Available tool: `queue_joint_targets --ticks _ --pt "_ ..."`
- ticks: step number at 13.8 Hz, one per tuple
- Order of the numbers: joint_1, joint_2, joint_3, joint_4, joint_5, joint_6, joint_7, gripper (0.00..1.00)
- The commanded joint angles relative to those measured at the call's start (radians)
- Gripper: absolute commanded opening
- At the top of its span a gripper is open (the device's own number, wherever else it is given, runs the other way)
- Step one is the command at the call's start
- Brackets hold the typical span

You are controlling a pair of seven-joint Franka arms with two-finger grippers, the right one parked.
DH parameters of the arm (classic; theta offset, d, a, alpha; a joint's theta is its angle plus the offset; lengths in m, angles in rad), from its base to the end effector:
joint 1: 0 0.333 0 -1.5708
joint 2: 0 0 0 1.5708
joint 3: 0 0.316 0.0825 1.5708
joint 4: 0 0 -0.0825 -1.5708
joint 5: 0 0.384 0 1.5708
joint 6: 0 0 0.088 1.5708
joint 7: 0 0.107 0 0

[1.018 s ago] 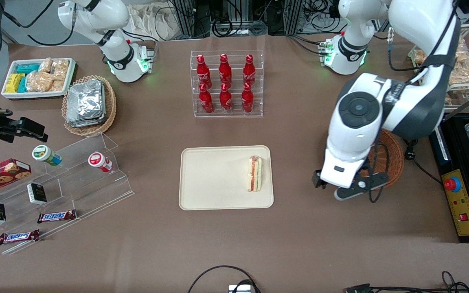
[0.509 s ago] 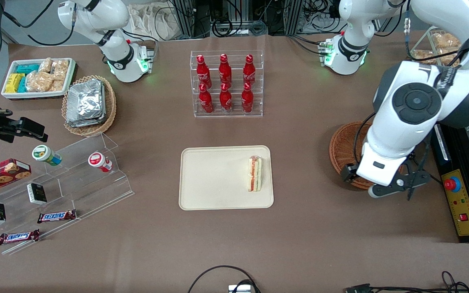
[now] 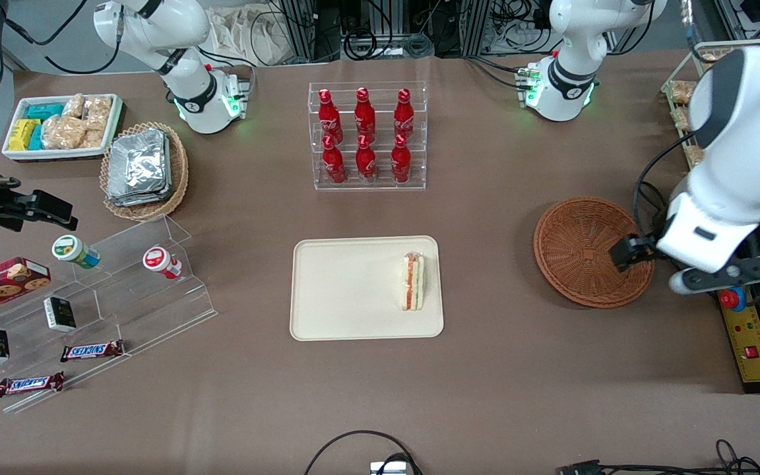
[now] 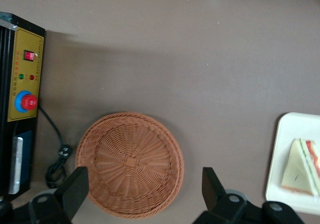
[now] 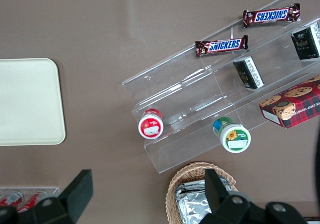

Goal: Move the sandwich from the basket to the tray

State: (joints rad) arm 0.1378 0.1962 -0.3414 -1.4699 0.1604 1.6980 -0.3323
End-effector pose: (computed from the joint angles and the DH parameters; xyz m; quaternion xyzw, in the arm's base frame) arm 0.6155 -0.0915 0.5749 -0.9969 -0.0595 -0.0332 0.0398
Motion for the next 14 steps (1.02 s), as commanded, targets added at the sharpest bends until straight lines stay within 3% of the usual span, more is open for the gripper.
queue_joint_targets --ticks 1,7,14 --pt "-0.006 -0.105 0.070 -0.063 -0.068 -0.046 0.122 1.00" --pt "-0.107 -0.204 0.280 -0.064 -0.153 -0.191 0.334 1.00" --pt "-0.156 -0.222 0.340 -0.061 -0.151 -0.241 0.348 1.00"
